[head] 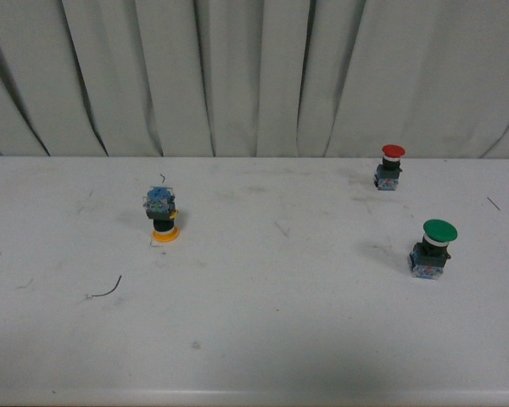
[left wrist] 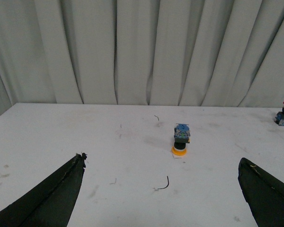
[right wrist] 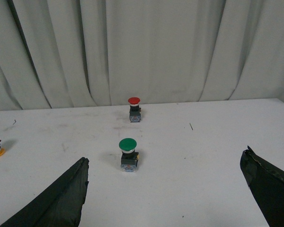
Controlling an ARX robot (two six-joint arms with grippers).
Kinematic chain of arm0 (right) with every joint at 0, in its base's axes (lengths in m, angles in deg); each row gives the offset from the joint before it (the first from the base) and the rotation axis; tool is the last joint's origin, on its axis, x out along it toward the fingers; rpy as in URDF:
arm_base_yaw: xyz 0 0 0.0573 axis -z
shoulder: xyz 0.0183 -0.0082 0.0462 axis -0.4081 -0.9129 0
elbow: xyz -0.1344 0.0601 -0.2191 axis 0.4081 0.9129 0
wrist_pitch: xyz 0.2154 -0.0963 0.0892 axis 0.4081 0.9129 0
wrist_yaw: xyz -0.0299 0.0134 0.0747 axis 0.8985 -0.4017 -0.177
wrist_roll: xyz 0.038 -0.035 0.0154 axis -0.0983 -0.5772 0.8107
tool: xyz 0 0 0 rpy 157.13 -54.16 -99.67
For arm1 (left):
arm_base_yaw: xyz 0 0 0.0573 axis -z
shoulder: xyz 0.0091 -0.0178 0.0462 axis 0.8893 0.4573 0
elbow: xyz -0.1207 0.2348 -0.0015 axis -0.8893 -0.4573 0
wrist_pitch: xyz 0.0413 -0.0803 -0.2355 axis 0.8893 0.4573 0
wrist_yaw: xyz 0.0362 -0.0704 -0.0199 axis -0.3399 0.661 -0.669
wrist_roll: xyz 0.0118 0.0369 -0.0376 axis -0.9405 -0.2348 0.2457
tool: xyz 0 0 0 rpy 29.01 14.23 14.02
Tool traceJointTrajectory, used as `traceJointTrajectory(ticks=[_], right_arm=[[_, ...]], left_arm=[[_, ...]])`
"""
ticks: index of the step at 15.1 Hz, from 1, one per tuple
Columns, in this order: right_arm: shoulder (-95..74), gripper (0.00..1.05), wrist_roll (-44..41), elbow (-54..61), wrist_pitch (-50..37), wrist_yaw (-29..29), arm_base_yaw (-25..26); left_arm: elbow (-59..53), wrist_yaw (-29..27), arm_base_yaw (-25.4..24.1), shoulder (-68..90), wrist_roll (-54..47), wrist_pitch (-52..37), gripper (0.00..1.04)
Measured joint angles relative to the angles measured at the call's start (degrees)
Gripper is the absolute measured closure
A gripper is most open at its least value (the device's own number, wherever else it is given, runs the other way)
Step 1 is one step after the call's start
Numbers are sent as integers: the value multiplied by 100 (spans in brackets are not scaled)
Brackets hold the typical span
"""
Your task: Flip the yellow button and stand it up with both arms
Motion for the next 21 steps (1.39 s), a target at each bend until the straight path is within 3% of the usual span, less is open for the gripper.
traceJointTrajectory(ticks=[2,3,4,5,6,7,10,12,14,15,19,21], right_arm=[[0,6,0,0,-2,0,0],[0,6,2,0,0,4,0],[0,6,0,0,-2,-2,0],[0,6,0,0,-4,0,0],[0,6,0,0,2,0,0],[0,6,0,0,0,0,0],[0,6,0,0,0,0,0],[0,6,0,0,0,0,0],[0,6,0,0,0,0,0],[0,6,0,0,0,0,0],[0,6,0,0,0,0,0],[0,6,0,0,0,0,0]], left_arm=[[4,-46,9,9,31,48,7],[262,-929,426,367,597,732,7],[516,-1587,750,752,1143,866,7],[686,-1803,758,811,1451,835,7],[918,-1759,721,831,1567,734,7],[1143,-1375,555,1263,1591,85,7],[1613,-120,31,3901,1307,-1945,7],[2719,402,2,6057,1043,-2874,7],[3939,715,173,7936,903,-2538,7],[5600,632,579,9825,533,-1781,7],[7147,525,933,11081,-216,-511,7],[7525,144,907,11589,-505,-111,7]])
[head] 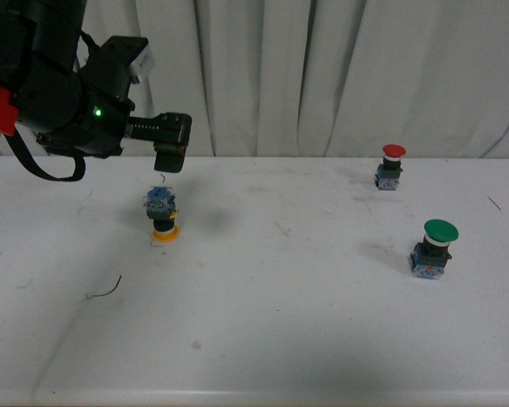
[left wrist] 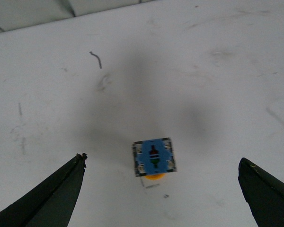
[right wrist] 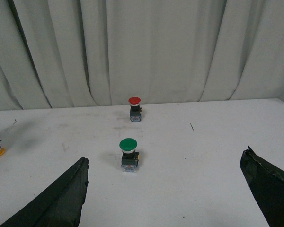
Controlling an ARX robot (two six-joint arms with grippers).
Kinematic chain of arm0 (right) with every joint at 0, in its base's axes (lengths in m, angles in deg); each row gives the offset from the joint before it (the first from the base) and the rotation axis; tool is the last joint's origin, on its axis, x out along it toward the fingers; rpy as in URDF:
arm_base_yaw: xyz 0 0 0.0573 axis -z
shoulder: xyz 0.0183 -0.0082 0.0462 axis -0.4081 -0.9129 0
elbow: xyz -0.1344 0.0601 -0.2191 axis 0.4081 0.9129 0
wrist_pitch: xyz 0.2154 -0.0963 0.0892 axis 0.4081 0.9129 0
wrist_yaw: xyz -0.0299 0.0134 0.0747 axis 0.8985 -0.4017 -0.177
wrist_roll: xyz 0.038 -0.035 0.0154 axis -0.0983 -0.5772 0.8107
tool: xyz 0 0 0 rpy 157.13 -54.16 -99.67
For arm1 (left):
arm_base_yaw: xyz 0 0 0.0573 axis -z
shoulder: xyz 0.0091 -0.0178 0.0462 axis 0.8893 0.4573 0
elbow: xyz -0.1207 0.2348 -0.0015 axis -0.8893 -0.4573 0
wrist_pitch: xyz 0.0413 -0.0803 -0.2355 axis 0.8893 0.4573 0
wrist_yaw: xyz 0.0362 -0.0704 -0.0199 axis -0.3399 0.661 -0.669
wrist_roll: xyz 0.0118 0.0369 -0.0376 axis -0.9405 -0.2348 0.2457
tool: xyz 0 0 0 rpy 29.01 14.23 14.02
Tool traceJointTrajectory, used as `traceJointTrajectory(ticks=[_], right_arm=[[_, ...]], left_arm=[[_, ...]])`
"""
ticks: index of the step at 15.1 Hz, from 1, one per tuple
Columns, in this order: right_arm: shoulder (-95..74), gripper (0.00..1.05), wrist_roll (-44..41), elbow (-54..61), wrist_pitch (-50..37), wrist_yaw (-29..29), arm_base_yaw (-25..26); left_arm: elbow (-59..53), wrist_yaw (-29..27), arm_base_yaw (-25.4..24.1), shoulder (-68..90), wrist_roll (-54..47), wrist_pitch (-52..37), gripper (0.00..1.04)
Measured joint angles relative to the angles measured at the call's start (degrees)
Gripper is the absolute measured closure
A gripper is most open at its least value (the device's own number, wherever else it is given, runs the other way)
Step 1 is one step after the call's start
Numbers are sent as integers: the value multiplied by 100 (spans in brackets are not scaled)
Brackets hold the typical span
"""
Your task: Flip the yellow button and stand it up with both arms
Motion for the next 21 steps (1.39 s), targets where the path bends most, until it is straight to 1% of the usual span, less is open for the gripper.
traceJointTrajectory(ticks=[1,4,6,21], right_arm=[[0,6,0,0,0,2,0],[0,6,0,0,0,0,0],[0,6,0,0,0,0,0],[0,6,0,0,0,0,0]], left_arm=[[247,-223,-48,229,-2,157,7],[643,-216,-127,525,289,472,7],[796,157,-96,732,859,710,7],[1012,-48,26,1246,723,643,7]])
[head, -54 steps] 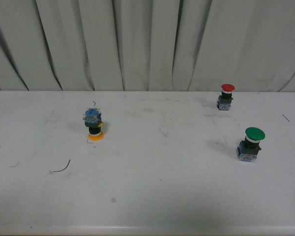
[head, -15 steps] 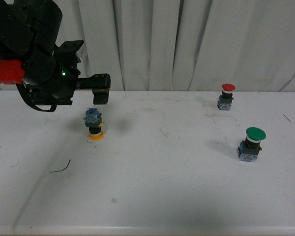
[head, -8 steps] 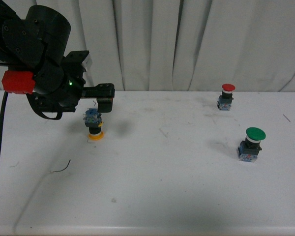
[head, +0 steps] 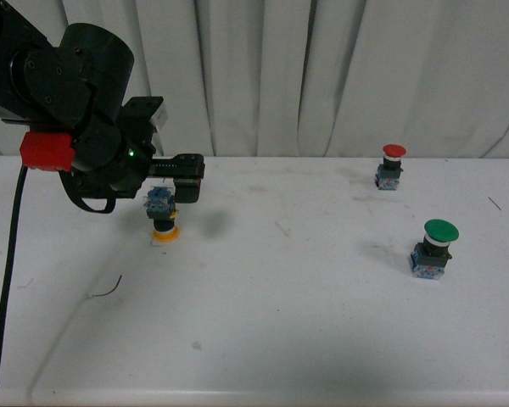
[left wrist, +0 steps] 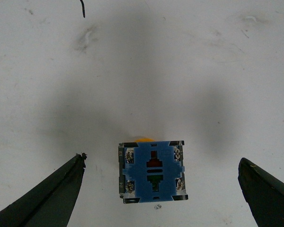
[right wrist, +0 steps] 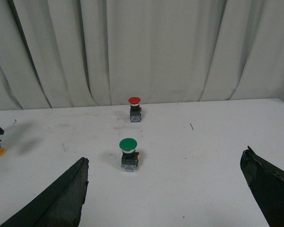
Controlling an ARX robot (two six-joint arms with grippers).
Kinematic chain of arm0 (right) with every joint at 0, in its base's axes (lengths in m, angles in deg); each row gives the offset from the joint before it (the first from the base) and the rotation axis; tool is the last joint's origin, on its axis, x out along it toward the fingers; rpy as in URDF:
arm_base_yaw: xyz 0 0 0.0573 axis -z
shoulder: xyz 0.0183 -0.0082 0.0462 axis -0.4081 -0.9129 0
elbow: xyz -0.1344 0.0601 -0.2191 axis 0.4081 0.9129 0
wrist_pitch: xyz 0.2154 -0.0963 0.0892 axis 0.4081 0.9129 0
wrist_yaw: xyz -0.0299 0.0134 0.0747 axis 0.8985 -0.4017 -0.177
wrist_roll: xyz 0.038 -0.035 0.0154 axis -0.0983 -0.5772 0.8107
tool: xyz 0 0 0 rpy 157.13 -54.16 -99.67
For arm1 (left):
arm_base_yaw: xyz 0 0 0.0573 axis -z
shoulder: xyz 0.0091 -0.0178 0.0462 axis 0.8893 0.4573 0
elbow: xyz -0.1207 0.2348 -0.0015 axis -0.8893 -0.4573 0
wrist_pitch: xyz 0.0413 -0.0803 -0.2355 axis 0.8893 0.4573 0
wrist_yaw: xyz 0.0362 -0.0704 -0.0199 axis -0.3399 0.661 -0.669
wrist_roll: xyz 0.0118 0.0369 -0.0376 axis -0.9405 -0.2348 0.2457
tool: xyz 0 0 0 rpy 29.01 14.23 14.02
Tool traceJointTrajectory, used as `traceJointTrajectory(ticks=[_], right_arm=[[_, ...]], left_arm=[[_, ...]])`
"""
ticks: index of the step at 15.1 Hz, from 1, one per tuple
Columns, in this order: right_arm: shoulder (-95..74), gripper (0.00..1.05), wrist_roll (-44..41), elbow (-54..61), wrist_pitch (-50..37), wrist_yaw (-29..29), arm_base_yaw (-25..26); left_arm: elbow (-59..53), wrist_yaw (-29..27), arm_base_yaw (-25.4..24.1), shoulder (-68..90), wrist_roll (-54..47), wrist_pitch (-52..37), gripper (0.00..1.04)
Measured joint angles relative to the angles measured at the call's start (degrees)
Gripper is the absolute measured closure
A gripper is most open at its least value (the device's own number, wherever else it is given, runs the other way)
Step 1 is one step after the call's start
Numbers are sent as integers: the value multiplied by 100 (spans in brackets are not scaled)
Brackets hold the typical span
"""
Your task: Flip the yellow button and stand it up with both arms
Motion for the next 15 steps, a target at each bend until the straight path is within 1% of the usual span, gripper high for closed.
traceJointTrajectory(ticks=[3,5,7,8,9,10,11,13,14,15], right_arm=[[0,6,0,0,0,0,0],[0,6,0,0,-2,0,0],[0,6,0,0,0,0,0],[0,6,0,0,0,0,0],[0,6,0,0,0,0,0],[0,6,0,0,0,0,0],[0,6,0,0,0,0,0],[0,6,0,0,0,0,0],[0,6,0,0,0,0,0],[0,6,0,0,0,0,0]], left_arm=[[46,-103,-9,103,-59,17,7],[46,-120,-9,111,-140,22,19],[46,-149,-9,111,-168,2,37],[46,-160,-9,111,-170,9,50],[46,-160,-9,111,-173,13,59],[46,-160,-7,111,-173,7,65],[46,-155,-7,109,-173,0,69],[-90,-103,24,0,-168,-96,70],[-297,0,33,-181,-151,-245,70],[-627,223,50,-542,-83,-505,70]])
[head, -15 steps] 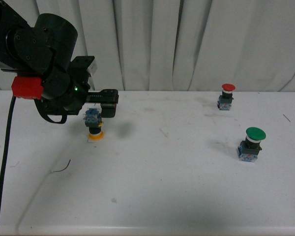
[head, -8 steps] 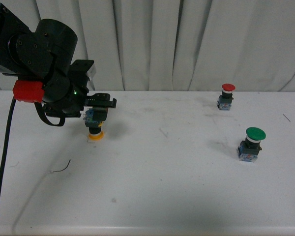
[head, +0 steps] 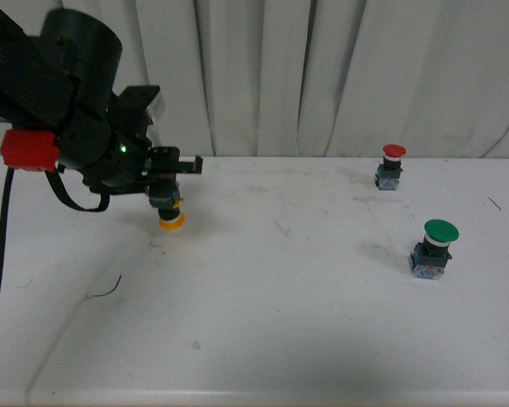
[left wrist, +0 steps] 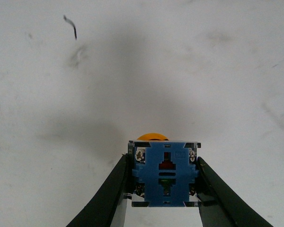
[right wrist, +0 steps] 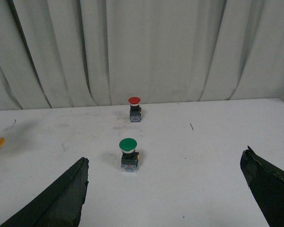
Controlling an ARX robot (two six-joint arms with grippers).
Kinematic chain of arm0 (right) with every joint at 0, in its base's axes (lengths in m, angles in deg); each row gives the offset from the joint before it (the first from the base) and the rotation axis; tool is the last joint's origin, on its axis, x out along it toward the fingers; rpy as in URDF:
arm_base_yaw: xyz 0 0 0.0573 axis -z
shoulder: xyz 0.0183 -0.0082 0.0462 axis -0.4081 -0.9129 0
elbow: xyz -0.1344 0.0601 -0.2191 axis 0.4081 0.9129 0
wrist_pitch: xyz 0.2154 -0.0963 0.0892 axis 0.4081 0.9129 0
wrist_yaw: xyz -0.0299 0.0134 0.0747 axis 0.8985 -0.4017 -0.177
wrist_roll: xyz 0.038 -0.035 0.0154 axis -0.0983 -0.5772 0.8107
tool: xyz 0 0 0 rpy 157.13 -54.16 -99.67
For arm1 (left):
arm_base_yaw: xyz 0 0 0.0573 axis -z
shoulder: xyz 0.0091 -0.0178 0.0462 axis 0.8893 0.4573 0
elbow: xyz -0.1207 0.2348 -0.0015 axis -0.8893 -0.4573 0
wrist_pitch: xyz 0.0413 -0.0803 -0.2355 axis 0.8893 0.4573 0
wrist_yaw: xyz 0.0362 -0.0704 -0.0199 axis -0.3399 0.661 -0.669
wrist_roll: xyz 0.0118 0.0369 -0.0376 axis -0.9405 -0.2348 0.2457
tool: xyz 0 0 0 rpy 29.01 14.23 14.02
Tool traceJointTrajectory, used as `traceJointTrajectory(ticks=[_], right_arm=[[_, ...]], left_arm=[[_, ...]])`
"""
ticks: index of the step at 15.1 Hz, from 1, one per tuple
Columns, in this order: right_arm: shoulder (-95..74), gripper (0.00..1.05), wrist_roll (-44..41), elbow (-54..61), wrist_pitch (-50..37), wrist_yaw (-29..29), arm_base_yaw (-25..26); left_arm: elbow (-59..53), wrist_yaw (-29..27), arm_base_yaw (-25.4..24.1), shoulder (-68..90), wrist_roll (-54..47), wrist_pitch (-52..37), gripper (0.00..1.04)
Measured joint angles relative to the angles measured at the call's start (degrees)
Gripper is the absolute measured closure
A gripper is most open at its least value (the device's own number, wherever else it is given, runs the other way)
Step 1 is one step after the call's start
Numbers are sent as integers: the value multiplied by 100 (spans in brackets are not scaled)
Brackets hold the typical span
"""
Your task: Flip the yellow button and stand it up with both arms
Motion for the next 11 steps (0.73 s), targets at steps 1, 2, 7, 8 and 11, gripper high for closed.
traceJointTrajectory(ticks=[1,2,7,8,11], right_arm=[[0,6,0,0,0,0,0],[0,6,0,0,-2,0,0],[0,6,0,0,0,0,0],[0,6,0,0,0,0,0],[0,6,0,0,0,0,0]], left_arm=[[-341,203,20,-442,122,-273,70],[-796,501,48,-1053,295,-675,71],[-2549,1915,529,-2859,2006,-2966,71],[-2638,2048,682,-2791,2546,-3576,71],[-2905,2503,1110,-2212,3888,-5646,71]])
